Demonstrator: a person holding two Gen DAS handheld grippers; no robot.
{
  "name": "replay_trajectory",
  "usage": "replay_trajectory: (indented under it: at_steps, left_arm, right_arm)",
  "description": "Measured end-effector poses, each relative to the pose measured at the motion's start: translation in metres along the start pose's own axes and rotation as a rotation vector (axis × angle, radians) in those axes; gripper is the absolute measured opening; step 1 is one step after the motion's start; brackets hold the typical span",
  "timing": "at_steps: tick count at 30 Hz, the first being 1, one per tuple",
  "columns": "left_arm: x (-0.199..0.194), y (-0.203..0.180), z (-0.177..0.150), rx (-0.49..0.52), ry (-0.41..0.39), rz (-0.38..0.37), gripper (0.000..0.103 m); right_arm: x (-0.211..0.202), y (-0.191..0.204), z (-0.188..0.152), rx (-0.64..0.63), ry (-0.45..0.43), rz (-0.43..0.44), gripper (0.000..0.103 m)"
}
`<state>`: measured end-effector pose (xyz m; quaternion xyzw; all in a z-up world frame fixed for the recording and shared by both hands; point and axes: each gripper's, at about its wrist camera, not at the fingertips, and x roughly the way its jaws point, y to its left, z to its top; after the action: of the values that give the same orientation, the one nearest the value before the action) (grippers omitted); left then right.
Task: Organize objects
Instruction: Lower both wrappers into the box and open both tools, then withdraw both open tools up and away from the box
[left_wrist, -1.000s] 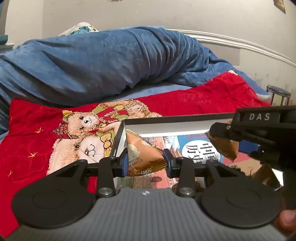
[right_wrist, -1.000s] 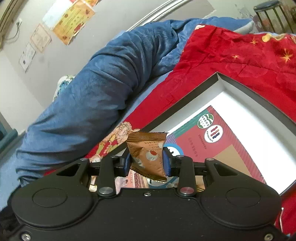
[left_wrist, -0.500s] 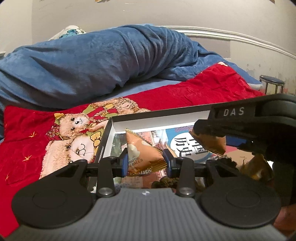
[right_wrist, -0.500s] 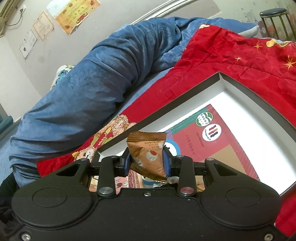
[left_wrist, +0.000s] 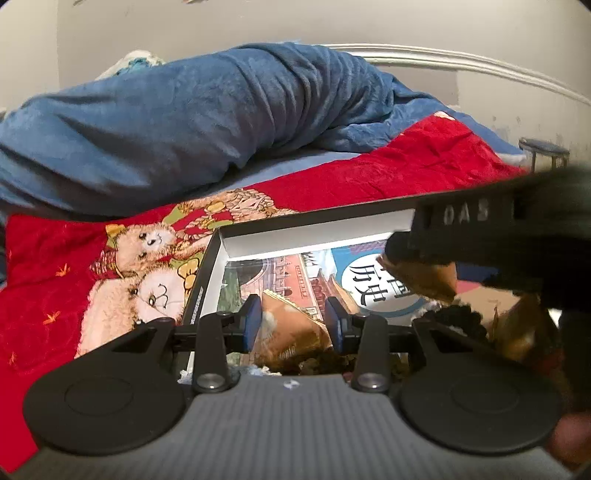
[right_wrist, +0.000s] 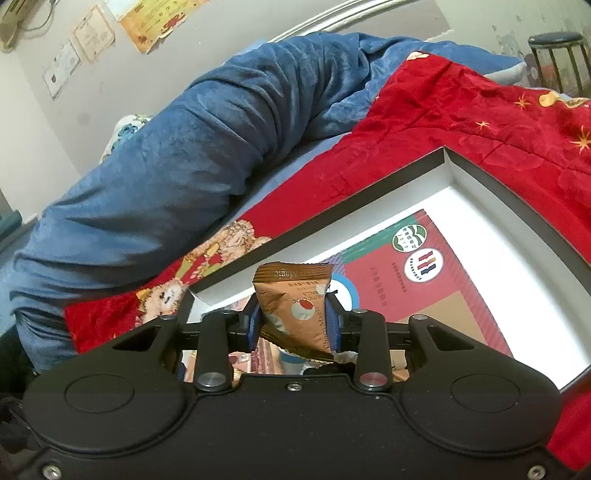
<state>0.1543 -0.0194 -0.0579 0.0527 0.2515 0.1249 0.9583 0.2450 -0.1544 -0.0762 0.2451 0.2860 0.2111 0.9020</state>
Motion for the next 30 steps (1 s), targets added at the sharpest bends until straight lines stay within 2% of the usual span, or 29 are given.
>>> replay_trajectory:
  at_steps: [6, 9, 10, 13, 16, 18, 20, 24, 27, 30]
  left_arm:
    - [-0.003, -0.014, -0.006, 0.083, -0.027, 0.041, 0.045]
    - [-0.002, -0.015, -0.007, 0.084, -0.027, 0.048, 0.052]
    - [-0.001, -0.015, -0.007, 0.081, -0.025, 0.048, 0.058]
    - [-0.004, -0.014, -0.006, 0.095, -0.049, 0.08, 0.068]
    - [-0.017, -0.018, -0.007, 0.186, -0.116, 0.144, 0.075]
    - [-0.03, -0.018, -0.01, 0.211, -0.168, 0.161, 0.079]
    - [-0.041, -0.017, -0.011, 0.211, -0.191, 0.156, 0.08]
    - [-0.065, -0.014, -0.014, 0.216, -0.22, 0.131, 0.082]
    - [-0.084, -0.014, -0.014, 0.245, -0.229, 0.126, 0.083]
    - [-0.11, -0.009, -0.011, 0.223, -0.247, 0.096, 0.084]
  right_arm:
    - [0.002, 0.003, -0.001, -0.008, 0.012, 0.011, 0.034]
    - [0.003, 0.006, -0.002, -0.024, 0.024, 0.016, 0.036]
    - [0.003, 0.007, -0.002, -0.028, 0.028, 0.019, 0.038]
    - [-0.002, 0.005, -0.001, -0.011, 0.021, 0.047, 0.046]
    - [-0.014, 0.003, 0.003, 0.033, -0.007, 0.108, 0.053]
    - [-0.028, 0.005, 0.006, 0.033, -0.036, 0.148, 0.063]
    - [-0.044, 0.007, 0.007, 0.027, -0.058, 0.182, 0.078]
    - [-0.085, 0.012, 0.0, -0.026, -0.108, 0.195, 0.087]
    - [-0.111, 0.017, -0.002, -0.066, -0.131, 0.17, 0.09]
    - [-0.134, 0.022, 0.003, -0.075, -0.145, 0.148, 0.09]
